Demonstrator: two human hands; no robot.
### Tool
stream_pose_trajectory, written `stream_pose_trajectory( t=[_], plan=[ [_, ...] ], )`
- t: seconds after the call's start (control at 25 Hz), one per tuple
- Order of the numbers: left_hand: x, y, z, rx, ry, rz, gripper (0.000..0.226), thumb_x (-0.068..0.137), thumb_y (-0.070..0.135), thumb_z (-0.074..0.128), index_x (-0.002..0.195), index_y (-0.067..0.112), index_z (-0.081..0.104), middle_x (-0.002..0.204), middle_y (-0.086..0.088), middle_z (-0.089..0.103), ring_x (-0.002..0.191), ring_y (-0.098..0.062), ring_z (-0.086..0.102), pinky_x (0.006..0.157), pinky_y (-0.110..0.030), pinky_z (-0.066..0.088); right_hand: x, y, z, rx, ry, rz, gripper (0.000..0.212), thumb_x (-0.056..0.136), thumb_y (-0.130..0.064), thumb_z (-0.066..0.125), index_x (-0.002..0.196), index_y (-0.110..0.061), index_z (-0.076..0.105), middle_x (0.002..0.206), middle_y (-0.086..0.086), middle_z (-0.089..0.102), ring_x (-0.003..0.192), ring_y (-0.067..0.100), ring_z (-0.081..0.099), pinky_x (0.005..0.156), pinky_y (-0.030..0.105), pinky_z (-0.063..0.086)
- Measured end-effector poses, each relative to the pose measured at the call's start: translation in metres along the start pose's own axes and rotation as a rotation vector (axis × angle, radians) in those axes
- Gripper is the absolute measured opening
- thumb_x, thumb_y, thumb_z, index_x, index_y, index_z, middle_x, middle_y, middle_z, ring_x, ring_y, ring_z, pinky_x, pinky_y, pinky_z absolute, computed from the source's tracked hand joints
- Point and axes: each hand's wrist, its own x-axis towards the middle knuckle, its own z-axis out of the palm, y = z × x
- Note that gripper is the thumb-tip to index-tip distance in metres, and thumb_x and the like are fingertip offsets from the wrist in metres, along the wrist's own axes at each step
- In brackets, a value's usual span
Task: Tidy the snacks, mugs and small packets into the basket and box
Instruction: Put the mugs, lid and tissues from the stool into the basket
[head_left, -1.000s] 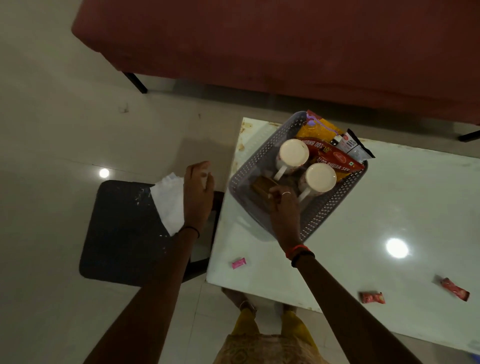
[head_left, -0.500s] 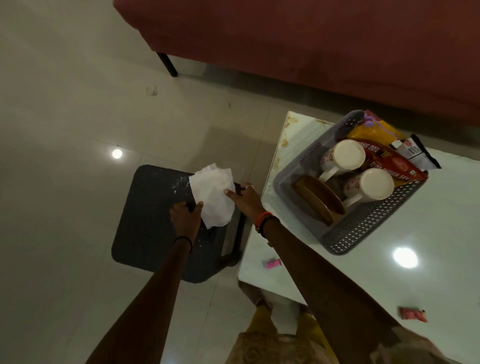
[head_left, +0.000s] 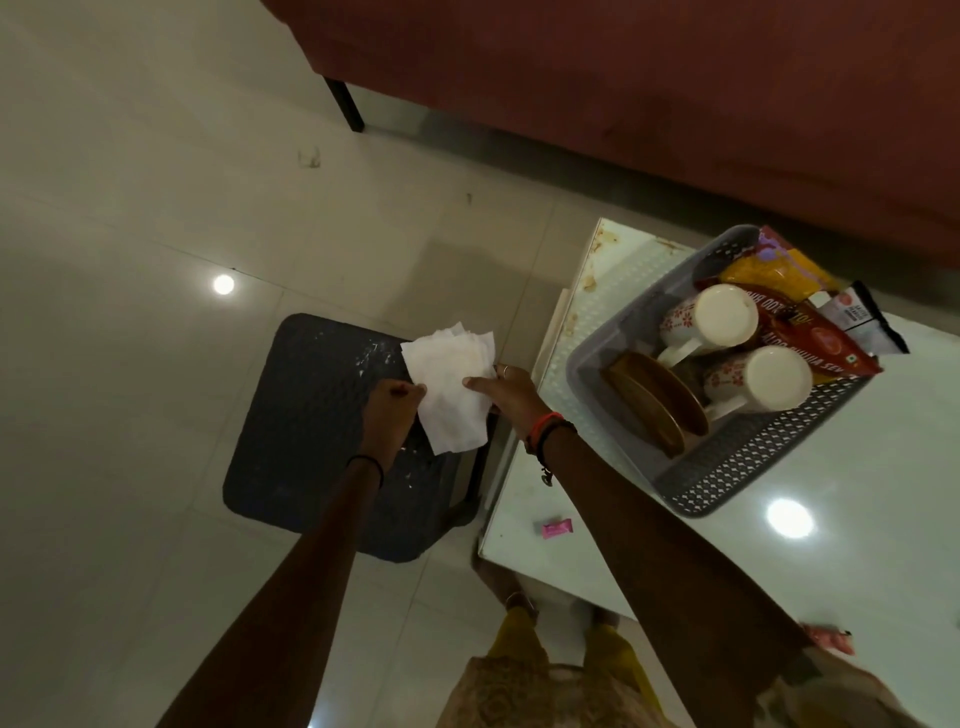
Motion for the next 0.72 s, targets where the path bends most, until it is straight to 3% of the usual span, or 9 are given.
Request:
stream_pose_trajectory(
  t=[0.08,0.2,0.36,0.44,0.6,0.72],
  plan=[
    [-0.006,0.006,-0.003,-0.119,-0.028,0.015,0.030,0.091,0.016,0.057,0.111,-0.006,0.055,0.114,-0.023,0.060,0.103,-0.035,0.061,0.078,-0.036,0.055,-0.004,0.000,-0.006,0.113,-0.046,0.013,0.043,0.087,-0.009,0.067,0.127,0.003,0.057,0.130,0.020,0.060,0.120,0.037,0.057,0.103,0.049,0.048],
    [-0.022,0.019,-0.009,-0.348,-0.063,0.104,0.041,0.089,0.005,0.058,0.127,0.003,0.044,0.123,-0.010,0.052,0.108,-0.022,0.055,0.077,-0.031,0.053,-0.014,0.001,-0.019,0.244,-0.110,0.011,0.044,0.088,-0.007,0.065,0.129,0.001,0.055,0.133,0.019,0.059,0.121,0.036,0.056,0.103,0.048,0.048],
    [-0.041,0.038,-0.007,-0.257,-0.203,0.216,0.039,0.088,0.006,0.059,0.126,0.008,0.052,0.129,-0.014,0.055,0.112,-0.024,0.057,0.085,-0.032,0.054,-0.035,0.001,-0.043,0.290,-0.096,-0.098,0.073,0.085,-0.002,0.067,0.147,-0.017,0.032,0.142,0.003,0.045,0.129,0.030,0.048,0.103,0.051,0.047],
    [-0.050,0.048,0.000,-0.191,-0.271,0.240,0.044,0.083,0.004,0.065,0.125,0.009,0.054,0.126,-0.015,0.058,0.109,-0.021,0.058,0.078,-0.020,0.055,-0.049,0.001,-0.060,0.300,-0.103,-0.159,0.081,0.086,-0.001,0.065,0.150,-0.027,0.022,0.139,-0.005,0.036,0.126,0.024,0.044,0.102,0.048,0.048],
    [-0.073,0.063,0.023,0.080,-0.298,0.367,0.045,0.080,0.000,0.068,0.123,0.004,0.056,0.117,-0.019,0.063,0.095,-0.018,0.059,0.067,-0.010,0.050,-0.080,0.005,-0.105,0.207,-0.176,-0.199,0.049,0.090,-0.003,0.061,0.137,-0.009,0.049,0.139,0.014,0.051,0.111,0.018,0.060,0.089,0.026,0.056],
    [-0.087,0.070,0.042,0.185,-0.290,0.441,0.036,0.081,0.004,0.068,0.117,0.001,0.062,0.112,-0.021,0.066,0.098,-0.028,0.063,0.077,-0.024,0.048,-0.101,0.016,-0.133,0.057,-0.149,-0.217,0.043,0.083,-0.004,0.070,0.125,-0.002,0.060,0.129,0.023,0.060,0.114,0.033,0.061,0.096,0.040,0.052]
  ],
)
